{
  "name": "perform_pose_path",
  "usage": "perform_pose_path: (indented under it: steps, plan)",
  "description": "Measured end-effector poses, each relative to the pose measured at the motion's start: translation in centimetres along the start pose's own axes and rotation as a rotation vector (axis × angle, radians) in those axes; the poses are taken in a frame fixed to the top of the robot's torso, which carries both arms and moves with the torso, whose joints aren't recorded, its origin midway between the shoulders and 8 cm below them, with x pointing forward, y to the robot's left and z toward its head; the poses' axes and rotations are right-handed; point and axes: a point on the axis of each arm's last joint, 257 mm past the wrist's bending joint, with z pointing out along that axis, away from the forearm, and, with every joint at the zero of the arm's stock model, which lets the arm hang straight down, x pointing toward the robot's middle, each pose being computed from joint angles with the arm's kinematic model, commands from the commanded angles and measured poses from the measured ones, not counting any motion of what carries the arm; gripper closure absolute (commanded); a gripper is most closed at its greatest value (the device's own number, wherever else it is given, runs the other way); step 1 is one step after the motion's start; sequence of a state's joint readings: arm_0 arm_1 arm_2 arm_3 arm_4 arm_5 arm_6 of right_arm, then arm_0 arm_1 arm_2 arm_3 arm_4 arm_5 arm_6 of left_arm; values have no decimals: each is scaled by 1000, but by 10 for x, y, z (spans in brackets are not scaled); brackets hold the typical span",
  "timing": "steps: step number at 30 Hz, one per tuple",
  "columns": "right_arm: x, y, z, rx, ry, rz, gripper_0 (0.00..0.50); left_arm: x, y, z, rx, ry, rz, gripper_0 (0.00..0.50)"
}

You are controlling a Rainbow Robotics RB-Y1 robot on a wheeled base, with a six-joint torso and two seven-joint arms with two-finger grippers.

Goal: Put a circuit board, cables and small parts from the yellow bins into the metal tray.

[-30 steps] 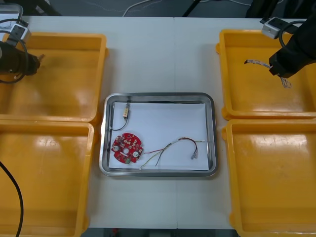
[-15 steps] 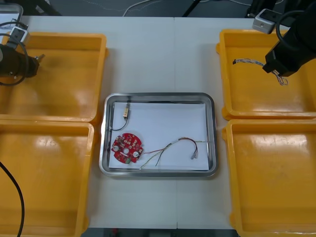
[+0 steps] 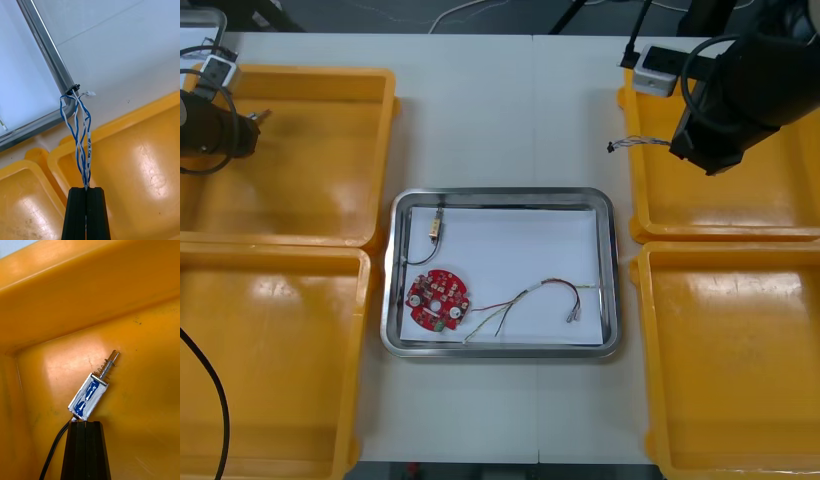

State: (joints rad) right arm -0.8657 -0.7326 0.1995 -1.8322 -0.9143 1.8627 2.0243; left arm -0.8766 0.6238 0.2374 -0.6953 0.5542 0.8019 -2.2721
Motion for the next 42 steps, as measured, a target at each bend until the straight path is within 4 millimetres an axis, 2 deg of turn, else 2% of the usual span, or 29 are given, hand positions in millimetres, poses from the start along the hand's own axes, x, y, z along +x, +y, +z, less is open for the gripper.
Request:
perform_pose_path:
  steps: [10,11,12,14,16,18,21,30,36,42]
  plan:
    - [-48,37,39,2,-59,-136,500,0,-4,1,10,-1,-5,499]
    - [-51,41,42,-1,-63,-147,500,-1,-5,1,14,-2,-8,479]
    - [-55,45,46,-3,-67,-157,500,-1,-6,1,18,-4,-12,372]
    - [-61,54,52,-11,-73,-178,500,-2,-7,1,24,-6,-17,264]
    - [-65,63,58,-22,-75,-199,500,-2,-8,0,27,-5,-18,176]
    - [-68,72,63,-33,-76,-223,500,-2,-11,-1,39,4,-14,137]
    - [-73,84,71,-46,-80,-284,500,-7,-16,-6,59,10,-1,104]
    - [-87,113,89,-73,-111,-352,500,-30,-20,-20,74,-5,48,93]
    - [-93,124,101,-90,-116,-360,500,-35,-16,-22,59,-6,62,93]
    - [-92,131,124,-80,-113,-377,500,-35,-10,-22,37,3,81,91]
